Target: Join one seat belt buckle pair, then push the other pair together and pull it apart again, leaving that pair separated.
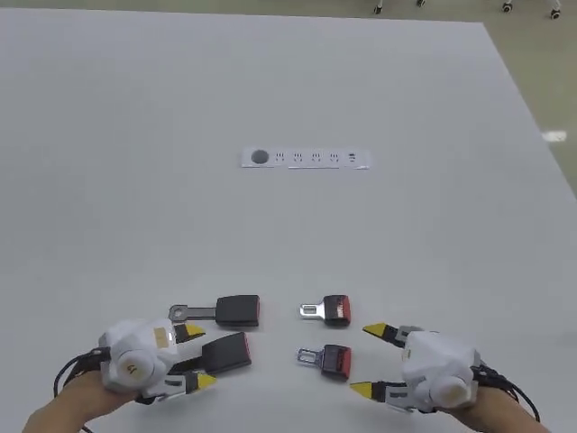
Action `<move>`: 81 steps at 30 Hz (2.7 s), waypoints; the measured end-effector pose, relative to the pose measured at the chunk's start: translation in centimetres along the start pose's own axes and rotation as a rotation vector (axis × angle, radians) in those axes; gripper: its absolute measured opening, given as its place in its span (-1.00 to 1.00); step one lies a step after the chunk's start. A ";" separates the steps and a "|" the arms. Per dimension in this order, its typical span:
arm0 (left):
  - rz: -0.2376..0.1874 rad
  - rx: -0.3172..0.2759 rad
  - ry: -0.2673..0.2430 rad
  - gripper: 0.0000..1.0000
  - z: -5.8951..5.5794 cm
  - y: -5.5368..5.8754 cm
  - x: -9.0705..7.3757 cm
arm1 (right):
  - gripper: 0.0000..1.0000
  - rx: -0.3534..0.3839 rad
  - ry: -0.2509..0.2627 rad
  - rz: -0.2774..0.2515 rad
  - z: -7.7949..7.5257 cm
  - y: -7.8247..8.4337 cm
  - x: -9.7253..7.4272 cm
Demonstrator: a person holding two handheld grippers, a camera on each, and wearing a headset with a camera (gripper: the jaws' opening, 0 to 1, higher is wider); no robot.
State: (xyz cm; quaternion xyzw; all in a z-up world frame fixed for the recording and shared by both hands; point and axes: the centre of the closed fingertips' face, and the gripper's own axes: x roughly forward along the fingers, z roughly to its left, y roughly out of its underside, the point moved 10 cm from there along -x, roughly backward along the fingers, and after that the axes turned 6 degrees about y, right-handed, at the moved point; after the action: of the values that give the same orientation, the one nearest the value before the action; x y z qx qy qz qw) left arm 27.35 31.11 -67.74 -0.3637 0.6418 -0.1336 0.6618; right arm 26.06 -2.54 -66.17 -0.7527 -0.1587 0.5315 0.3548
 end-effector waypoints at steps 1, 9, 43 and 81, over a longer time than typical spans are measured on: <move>0.007 0.002 0.006 -0.14 0.1 0.0 0.1 | -0.07 -0.004 -0.005 0.004 0.0 0.0 0.1; 0.073 0.018 0.031 -0.22 0.5 0.0 1.1 | -0.10 -0.017 -0.058 0.026 0.2 0.0 1.6; 0.182 0.103 0.142 -0.37 0.9 -1.1 1.7 | -0.39 -0.057 -0.141 0.083 0.3 -0.8 3.2; 0.340 0.218 0.200 -0.37 1.2 -1.7 2.5 | -0.39 -0.171 -0.238 0.084 1.1 -3.7 7.5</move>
State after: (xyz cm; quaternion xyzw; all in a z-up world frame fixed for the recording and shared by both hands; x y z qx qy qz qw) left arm 29.34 28.72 -68.60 -0.1615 0.7381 -0.1240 0.6433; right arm 28.47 4.99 -68.91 -0.7178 -0.2126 0.6160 0.2453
